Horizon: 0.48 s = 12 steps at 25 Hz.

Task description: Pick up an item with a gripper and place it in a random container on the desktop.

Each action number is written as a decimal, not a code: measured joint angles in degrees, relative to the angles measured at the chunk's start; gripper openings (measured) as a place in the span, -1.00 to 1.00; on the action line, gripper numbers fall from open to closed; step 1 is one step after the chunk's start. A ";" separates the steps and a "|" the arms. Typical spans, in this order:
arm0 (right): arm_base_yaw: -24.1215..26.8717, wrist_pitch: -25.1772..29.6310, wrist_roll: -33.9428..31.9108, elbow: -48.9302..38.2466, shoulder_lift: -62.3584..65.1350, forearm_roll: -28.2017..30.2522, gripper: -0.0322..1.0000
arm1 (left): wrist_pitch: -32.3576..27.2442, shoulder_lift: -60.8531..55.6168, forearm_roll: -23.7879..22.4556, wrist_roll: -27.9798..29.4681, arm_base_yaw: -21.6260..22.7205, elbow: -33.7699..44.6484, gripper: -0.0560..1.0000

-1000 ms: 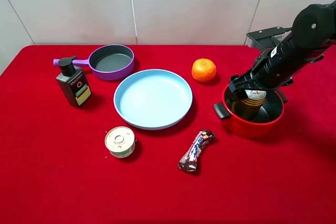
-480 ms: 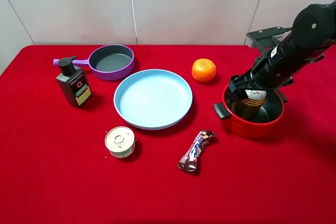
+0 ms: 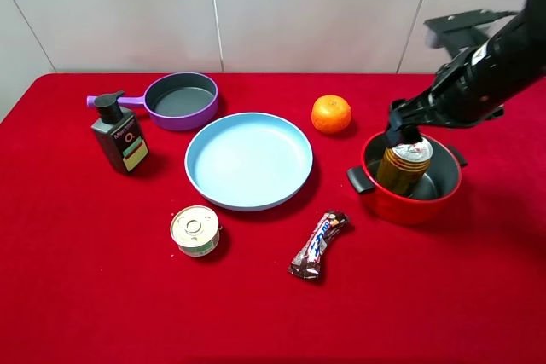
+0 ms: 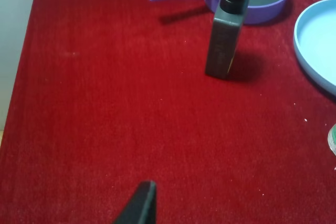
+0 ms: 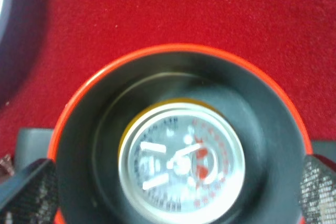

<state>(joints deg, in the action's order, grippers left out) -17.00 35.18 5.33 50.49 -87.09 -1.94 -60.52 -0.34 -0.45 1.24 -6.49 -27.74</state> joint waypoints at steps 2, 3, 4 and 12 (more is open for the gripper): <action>0.00 2.06 0.00 0.00 2.45 -0.28 0.41 | 0.00 0.00 0.00 0.00 0.00 0.00 0.99; 0.00 3.09 0.00 0.00 3.48 -0.28 0.41 | 0.00 0.00 0.00 0.00 0.00 0.00 0.99; 0.00 4.41 0.00 0.00 4.65 -0.28 0.41 | 0.00 0.00 0.00 0.00 0.00 0.00 0.99; 0.00 14.86 0.00 0.00 12.76 -0.88 0.41 | 0.00 0.00 0.00 0.00 0.00 0.00 0.99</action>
<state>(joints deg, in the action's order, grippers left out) -17.00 50.04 5.33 50.49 -74.33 -2.82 -60.52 -0.34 -0.45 1.24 -6.49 -27.74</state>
